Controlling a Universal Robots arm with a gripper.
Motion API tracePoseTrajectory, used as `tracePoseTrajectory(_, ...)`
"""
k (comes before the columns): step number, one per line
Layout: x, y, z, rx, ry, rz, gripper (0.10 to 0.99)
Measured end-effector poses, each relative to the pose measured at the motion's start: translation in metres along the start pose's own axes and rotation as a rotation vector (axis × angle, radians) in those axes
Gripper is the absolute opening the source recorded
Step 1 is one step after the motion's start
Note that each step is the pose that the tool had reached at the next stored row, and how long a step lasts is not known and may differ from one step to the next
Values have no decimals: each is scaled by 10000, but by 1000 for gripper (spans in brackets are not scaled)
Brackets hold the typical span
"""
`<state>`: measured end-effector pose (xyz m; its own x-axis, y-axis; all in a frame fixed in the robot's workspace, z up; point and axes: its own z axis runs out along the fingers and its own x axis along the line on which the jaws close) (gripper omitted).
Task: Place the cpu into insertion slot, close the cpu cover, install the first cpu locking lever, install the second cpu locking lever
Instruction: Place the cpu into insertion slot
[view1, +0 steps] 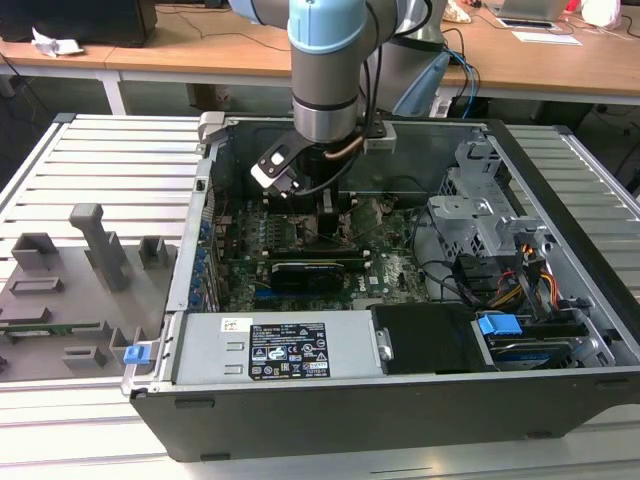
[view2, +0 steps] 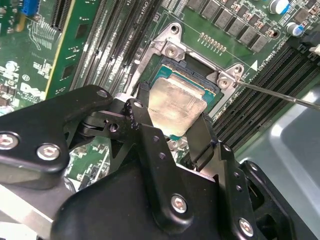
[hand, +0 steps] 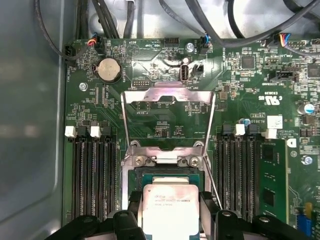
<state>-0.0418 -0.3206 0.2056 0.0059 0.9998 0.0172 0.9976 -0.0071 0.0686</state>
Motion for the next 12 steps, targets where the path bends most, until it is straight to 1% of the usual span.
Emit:
tracePoseTrajectory(3,5,-4,27,2,-1,-1,541)
tracePoseTrajectory(12,5,-6,42,1,0,0,541)
